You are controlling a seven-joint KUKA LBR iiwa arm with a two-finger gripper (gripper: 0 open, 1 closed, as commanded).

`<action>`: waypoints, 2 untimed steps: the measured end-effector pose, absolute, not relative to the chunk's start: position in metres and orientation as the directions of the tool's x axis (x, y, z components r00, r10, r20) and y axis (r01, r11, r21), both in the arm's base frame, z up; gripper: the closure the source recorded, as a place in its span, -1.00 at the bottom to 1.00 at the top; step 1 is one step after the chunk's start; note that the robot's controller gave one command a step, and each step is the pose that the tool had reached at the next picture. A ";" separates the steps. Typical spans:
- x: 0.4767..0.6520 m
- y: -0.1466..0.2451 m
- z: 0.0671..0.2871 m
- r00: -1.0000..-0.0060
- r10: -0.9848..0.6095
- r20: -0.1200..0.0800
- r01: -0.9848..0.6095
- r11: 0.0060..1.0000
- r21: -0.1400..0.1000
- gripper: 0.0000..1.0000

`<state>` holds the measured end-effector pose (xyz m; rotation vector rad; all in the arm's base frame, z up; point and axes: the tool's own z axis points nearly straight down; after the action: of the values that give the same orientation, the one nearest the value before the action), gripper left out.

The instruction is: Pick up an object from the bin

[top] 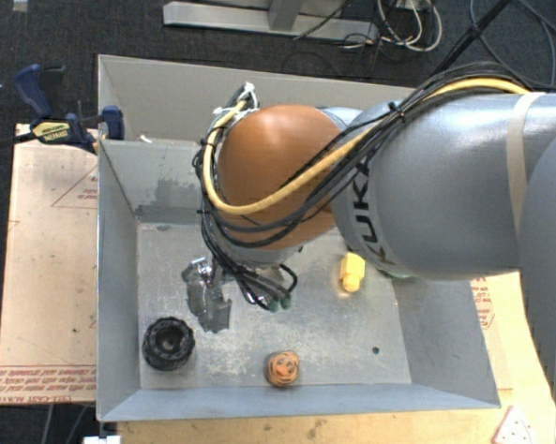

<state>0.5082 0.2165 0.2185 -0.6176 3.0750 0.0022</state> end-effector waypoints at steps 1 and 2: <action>0.496 0.231 0.183 -0.875 -0.484 0.000 -0.484 0.875 0.001 -1.00; 0.497 0.231 0.183 -0.876 -0.483 -0.001 -0.483 0.876 0.001 -1.00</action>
Offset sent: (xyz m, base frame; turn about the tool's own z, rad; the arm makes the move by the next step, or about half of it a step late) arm 0.0000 0.0000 0.0000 0.0000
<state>0.4968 0.2305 0.1832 -0.7832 3.0420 0.0021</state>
